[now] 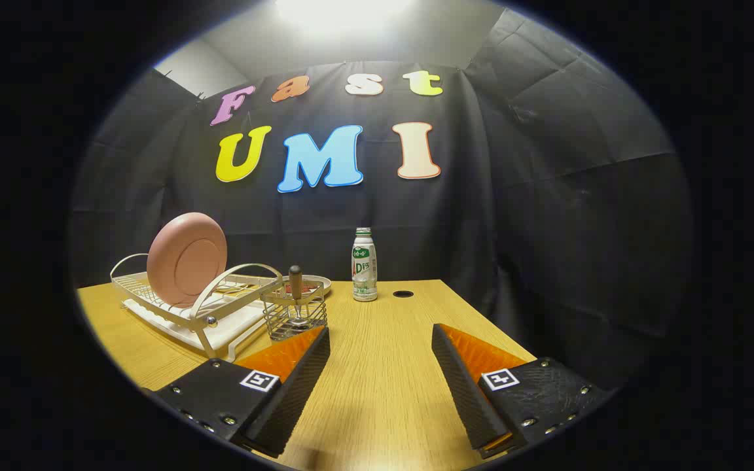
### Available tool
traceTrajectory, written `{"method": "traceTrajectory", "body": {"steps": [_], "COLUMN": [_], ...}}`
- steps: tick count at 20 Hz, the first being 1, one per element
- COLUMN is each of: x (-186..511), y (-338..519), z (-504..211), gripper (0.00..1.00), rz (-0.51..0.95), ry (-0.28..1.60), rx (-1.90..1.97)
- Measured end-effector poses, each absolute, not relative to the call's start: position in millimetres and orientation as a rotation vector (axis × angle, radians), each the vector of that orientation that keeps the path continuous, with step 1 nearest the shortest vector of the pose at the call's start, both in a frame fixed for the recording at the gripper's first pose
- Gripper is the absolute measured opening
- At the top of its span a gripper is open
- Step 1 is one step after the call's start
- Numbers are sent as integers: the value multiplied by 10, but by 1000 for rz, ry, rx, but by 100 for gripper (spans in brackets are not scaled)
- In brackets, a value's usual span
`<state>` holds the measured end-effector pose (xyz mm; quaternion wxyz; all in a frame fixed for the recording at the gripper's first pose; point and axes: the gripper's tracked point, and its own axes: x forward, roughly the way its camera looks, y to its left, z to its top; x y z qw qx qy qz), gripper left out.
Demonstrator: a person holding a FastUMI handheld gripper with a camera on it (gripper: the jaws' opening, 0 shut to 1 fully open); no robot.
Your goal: Take the plate from the dish rack, then take the spoon from the basket and place it into the plate.
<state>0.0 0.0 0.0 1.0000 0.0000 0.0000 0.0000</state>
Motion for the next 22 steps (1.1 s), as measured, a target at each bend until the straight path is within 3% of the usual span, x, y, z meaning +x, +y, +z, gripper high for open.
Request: {"method": "traceTrajectory", "body": {"steps": [14, 22], "x": [43, 641], "y": [-5, -134], "z": [9, 187], "gripper": [97, 97], "rz": [1, -53], "ry": [-1, -26], "rx": [0, 13]}}
